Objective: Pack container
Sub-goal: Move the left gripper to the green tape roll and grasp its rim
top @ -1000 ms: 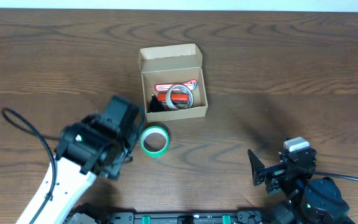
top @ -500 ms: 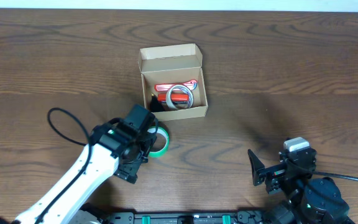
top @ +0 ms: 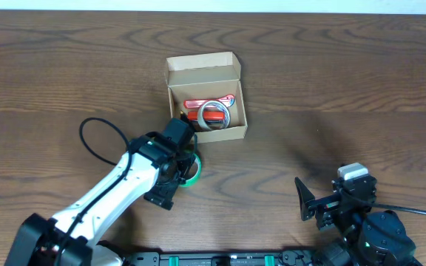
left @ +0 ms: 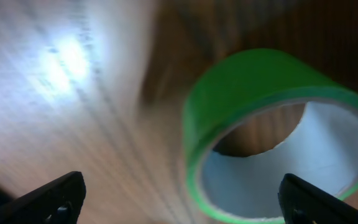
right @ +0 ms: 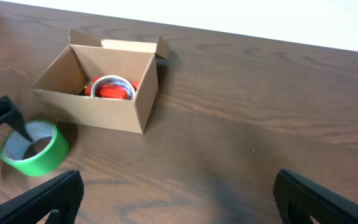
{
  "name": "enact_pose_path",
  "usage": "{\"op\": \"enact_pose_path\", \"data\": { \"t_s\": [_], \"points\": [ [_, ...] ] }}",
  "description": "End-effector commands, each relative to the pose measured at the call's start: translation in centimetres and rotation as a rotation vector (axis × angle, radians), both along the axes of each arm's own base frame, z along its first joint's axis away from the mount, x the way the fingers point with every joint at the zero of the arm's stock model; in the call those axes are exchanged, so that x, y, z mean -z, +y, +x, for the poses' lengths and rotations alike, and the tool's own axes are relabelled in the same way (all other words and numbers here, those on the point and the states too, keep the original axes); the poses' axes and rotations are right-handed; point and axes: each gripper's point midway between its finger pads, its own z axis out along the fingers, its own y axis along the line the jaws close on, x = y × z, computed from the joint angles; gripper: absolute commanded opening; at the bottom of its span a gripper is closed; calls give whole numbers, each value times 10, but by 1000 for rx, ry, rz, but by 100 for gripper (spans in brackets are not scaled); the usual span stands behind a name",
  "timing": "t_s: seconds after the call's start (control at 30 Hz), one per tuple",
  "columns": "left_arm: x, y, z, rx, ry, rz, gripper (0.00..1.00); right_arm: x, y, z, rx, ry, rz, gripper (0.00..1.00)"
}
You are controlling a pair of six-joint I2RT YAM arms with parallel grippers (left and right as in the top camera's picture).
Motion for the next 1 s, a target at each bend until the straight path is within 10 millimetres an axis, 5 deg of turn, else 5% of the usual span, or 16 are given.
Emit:
{"op": "enact_pose_path", "data": {
  "t_s": [0.0,0.4,0.73,0.97],
  "points": [
    [12,-2,1,-29,22,4,95,0,0,-1,4,-2,10,99],
    [26,-3,3,-46,45,20,81,0,0,-1,4,-2,10,99],
    [31,-2,1,-46,65,29,30,0,0,-1,4,-2,10,99],
    [29,-3,2,-50,57,22,8,0,0,-1,4,-2,10,99]
  ]
}}
